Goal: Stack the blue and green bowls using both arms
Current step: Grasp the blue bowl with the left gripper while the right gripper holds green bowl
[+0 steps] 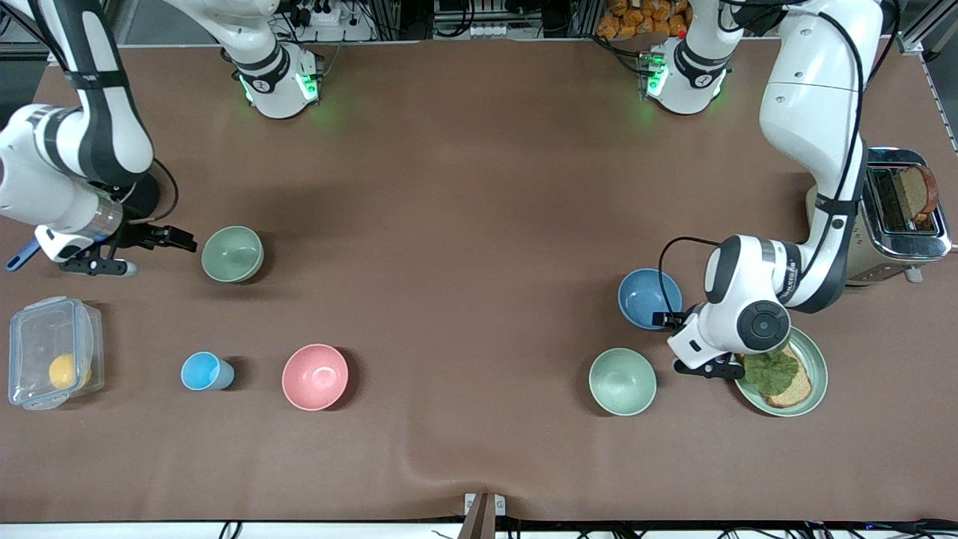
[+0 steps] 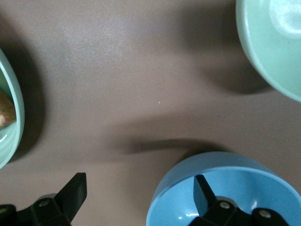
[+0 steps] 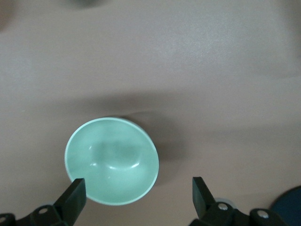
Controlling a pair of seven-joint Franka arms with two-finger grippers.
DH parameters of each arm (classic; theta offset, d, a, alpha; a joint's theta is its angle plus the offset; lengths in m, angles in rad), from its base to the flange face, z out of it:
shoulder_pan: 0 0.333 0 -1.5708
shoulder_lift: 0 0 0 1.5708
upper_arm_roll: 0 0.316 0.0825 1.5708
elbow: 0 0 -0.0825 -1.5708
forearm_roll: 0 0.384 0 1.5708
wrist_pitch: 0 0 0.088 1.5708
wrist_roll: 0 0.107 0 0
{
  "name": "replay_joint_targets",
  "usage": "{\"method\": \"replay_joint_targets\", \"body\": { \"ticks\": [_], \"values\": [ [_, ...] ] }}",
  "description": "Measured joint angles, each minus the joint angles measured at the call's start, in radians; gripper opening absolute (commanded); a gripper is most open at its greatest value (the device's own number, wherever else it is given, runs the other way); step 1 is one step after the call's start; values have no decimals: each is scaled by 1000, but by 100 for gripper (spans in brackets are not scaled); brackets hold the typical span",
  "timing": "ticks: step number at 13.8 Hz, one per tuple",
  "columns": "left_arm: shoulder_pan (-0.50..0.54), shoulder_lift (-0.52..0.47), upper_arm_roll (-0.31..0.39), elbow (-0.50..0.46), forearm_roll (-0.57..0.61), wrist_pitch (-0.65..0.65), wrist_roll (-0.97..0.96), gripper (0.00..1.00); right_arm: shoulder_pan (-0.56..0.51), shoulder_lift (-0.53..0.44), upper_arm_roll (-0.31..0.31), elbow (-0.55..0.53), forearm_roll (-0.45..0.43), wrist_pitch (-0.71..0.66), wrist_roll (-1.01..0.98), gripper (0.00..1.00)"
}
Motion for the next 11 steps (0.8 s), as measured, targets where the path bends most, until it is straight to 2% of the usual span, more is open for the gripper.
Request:
{"method": "replay_joint_targets", "body": {
  "ticks": [3,6,7,8,9,10,11],
  "values": [
    [-10,0,-1,-14,0,0,0,100,-3,12,-1,-75,0,123,-1,89],
    [-17,0,-1,-29,0,0,0,100,-3,51,-1,-103,0,205,-2,74],
    [-19,0,-1,-32,0,0,0,100,-3,69,-1,-111,0,242,-7,72],
    [-23,0,-2,-35,0,0,0,59,-3,88,-1,-119,0,279,-22,72],
    [-28,0,-2,-38,0,0,0,18,-6,107,-1,-124,0,308,-38,67],
    [-34,1,-2,-40,3,0,0,2,-11,126,-2,-129,1,333,-49,60],
    [-38,2,-2,-42,16,0,-2,0,-16,143,-2,-134,1,356,-61,46]
  ]
}}
